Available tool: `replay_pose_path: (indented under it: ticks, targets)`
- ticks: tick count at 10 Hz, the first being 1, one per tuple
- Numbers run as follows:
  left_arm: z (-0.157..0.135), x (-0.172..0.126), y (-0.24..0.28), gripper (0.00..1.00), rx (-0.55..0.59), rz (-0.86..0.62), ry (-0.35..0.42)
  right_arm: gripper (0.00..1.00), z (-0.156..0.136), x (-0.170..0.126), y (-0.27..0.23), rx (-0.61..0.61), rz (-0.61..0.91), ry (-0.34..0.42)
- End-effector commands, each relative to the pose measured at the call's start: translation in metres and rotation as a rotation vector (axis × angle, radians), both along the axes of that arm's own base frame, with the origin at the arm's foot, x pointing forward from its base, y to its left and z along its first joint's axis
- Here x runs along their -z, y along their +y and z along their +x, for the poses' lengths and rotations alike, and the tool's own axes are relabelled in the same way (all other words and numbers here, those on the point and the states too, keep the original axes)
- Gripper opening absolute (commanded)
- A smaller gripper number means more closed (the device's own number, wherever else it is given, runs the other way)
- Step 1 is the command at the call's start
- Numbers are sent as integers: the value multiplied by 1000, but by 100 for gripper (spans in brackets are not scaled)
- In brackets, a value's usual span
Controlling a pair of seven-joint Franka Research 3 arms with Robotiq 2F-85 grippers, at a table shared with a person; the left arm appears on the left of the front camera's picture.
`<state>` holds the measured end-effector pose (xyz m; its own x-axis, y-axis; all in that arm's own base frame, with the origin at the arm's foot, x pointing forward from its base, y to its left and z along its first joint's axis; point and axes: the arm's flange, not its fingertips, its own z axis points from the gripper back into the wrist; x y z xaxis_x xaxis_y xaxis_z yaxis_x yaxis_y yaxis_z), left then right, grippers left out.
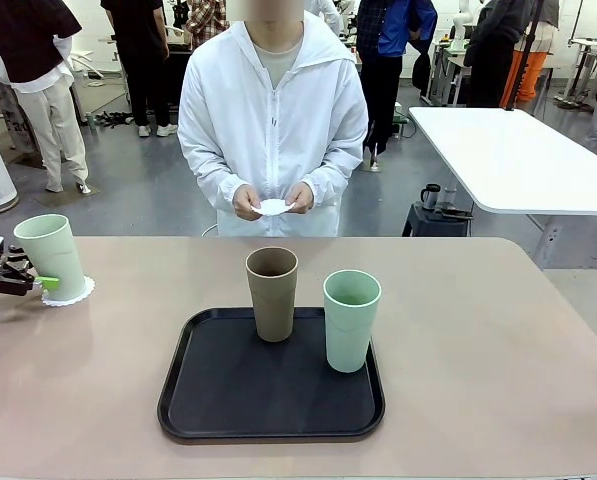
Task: Place coasters on the table and set cups on them.
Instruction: Pick up one Reusable plastic cup and place it on a coaster set by the human.
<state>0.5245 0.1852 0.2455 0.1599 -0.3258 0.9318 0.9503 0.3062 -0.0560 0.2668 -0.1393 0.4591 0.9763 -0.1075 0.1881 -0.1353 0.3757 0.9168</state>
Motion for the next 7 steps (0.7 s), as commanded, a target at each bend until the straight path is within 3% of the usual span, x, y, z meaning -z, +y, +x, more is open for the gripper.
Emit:
replay_pose_path:
  ticks: [1, 7]
  targets:
    - [-3, -3, 5, 100, 24, 79, 9, 100, 0, 0, -1, -2, 15, -8]
    - [-1, -18, 14, 100, 26, 224, 16, 100, 0, 0, -1, -2, 15, -8]
